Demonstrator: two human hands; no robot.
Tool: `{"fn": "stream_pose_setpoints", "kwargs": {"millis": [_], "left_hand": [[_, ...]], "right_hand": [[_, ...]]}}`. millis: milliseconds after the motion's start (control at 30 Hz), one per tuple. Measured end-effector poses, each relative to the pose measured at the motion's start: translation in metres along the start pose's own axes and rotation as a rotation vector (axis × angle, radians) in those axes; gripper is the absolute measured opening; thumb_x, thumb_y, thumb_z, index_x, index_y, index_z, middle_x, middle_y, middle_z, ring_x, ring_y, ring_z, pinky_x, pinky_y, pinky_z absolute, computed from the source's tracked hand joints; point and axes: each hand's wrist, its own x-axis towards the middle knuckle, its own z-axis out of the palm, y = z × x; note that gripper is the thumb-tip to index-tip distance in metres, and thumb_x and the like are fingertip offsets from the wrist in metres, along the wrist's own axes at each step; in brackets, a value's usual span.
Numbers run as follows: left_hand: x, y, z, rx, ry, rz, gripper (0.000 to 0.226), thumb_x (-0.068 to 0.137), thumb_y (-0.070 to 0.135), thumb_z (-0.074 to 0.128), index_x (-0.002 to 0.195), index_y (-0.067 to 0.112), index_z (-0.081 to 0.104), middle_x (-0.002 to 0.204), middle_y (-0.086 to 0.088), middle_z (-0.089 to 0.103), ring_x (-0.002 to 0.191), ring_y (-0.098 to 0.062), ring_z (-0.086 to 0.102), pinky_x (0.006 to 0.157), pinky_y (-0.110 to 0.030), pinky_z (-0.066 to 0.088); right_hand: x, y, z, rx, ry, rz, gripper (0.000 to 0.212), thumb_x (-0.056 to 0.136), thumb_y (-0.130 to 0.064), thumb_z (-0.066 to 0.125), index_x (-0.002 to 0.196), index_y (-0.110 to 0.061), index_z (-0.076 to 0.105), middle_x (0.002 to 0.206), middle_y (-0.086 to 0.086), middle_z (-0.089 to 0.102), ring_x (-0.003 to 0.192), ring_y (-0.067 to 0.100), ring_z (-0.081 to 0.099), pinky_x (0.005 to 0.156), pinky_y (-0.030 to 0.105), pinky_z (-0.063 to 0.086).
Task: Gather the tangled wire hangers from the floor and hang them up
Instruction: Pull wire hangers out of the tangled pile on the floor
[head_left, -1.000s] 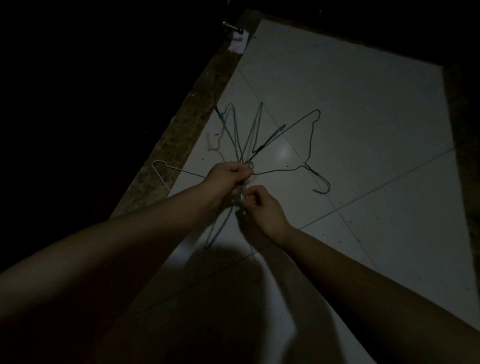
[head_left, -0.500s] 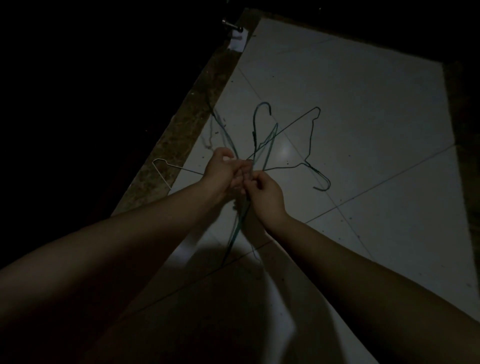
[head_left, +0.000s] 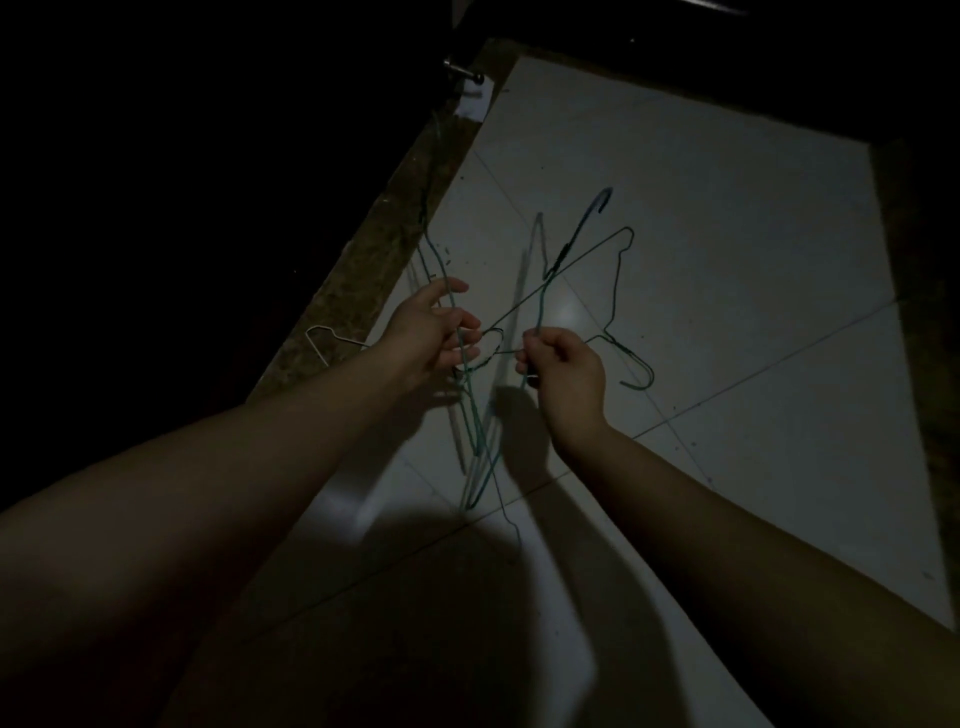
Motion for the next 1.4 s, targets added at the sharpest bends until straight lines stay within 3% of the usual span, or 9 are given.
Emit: {"fn": "stream_pose_setpoints", "kwargs": {"millis": [133, 300, 567, 700, 900, 1033, 1100, 1200, 1400], "left_hand": [[-0.008, 0.003, 0.001, 0.092, -0.112, -0.030, 0.028, 0.097, -0.003, 0.036, 0.108, 0.017, 0.052, 0.084, -0.010, 0.057, 0.064, -0.017, 0.057, 0.058, -0.027, 0.057], [-0.022, 0.005, 0.020, 0.184, -0.258, -0.045, 0.023, 0.096, 0.002, 0.044, 0.110, 0.017, 0.054, 0.092, -0.005, 0.064, 0.075, -0.014, 0.067, 0.062, -0.029, 0.059], [-0.022, 0.002, 0.022, 0.266, -0.188, 0.036, 0.027, 0.094, 0.000, 0.046, 0.113, 0.017, 0.057, 0.084, 0.001, 0.062, 0.068, -0.004, 0.061, 0.055, -0.018, 0.054], [-0.017, -0.003, 0.023, 0.375, -0.191, 0.019, 0.038, 0.094, 0.002, 0.047, 0.129, 0.013, 0.053, 0.095, -0.005, 0.065, 0.074, -0.005, 0.064, 0.067, -0.023, 0.054], [-0.022, -0.003, 0.034, 0.289, -0.194, 0.038, 0.031, 0.093, -0.001, 0.046, 0.120, 0.011, 0.058, 0.088, -0.001, 0.064, 0.066, 0.000, 0.064, 0.056, -0.016, 0.054], [-0.016, -0.007, 0.037, 0.380, -0.147, 0.040, 0.016, 0.090, -0.002, 0.052, 0.097, 0.010, 0.061, 0.081, -0.007, 0.060, 0.078, -0.017, 0.063, 0.064, -0.028, 0.053], [-0.012, -0.010, 0.038, 0.416, -0.123, 0.041, 0.017, 0.091, -0.003, 0.051, 0.092, 0.012, 0.060, 0.080, -0.006, 0.061, 0.077, -0.016, 0.064, 0.068, -0.032, 0.051], [-0.008, -0.018, 0.044, 0.425, -0.133, 0.032, 0.018, 0.090, -0.004, 0.051, 0.098, 0.008, 0.061, 0.077, -0.005, 0.060, 0.072, -0.012, 0.063, 0.065, -0.028, 0.051], [0.003, -0.031, 0.064, 0.414, -0.144, 0.014, 0.021, 0.090, -0.009, 0.048, 0.091, 0.009, 0.060, 0.081, -0.013, 0.060, 0.068, -0.016, 0.061, 0.064, -0.030, 0.052]], "right_hand": [[0.013, -0.006, -0.005, -0.025, 0.074, -0.031, 0.011, 0.094, -0.012, 0.056, 0.085, -0.012, 0.063, 0.072, -0.002, 0.059, 0.063, 0.008, 0.057, 0.063, 0.021, 0.045], [0.024, -0.016, 0.003, 0.024, 0.072, -0.023, 0.012, 0.092, -0.012, 0.057, 0.083, -0.016, 0.064, 0.075, 0.000, 0.062, 0.071, 0.014, 0.059, 0.074, 0.036, 0.052], [0.024, -0.018, 0.016, -0.011, 0.019, -0.048, 0.015, 0.093, -0.014, 0.057, 0.081, -0.014, 0.066, 0.087, 0.010, 0.067, 0.089, 0.029, 0.064, 0.084, 0.049, 0.053], [0.025, -0.008, 0.020, -0.038, 0.022, -0.064, 0.009, 0.090, -0.015, 0.059, 0.087, -0.016, 0.068, 0.096, 0.012, 0.067, 0.095, 0.030, 0.063, 0.087, 0.051, 0.051], [0.033, -0.002, 0.015, -0.029, 0.008, -0.067, 0.016, 0.091, -0.015, 0.059, 0.099, -0.008, 0.070, 0.104, 0.015, 0.066, 0.099, 0.027, 0.062, 0.092, 0.044, 0.051], [0.041, 0.006, -0.007, -0.059, 0.039, -0.104, 0.019, 0.094, -0.018, 0.055, 0.104, -0.008, 0.067, 0.094, 0.000, 0.064, 0.085, 0.007, 0.059, 0.078, 0.015, 0.047], [0.051, 0.019, -0.028, -0.078, 0.161, -0.049, 0.022, 0.094, -0.021, 0.056, 0.110, -0.008, 0.063, 0.095, -0.002, 0.061, 0.087, 0.009, 0.058, 0.078, 0.018, 0.046], [0.066, 0.052, -0.067, -0.153, 0.298, 0.087, 0.036, 0.094, -0.027, 0.056, 0.126, -0.010, 0.054, 0.110, 0.006, 0.060, 0.103, 0.021, 0.059, 0.093, 0.035, 0.048], [0.079, 0.099, -0.111, -0.355, 0.259, 0.199, 0.053, 0.097, -0.036, 0.049, 0.145, -0.016, 0.036, 0.148, 0.010, 0.039, 0.134, 0.027, 0.038, 0.112, 0.035, 0.026]]}}
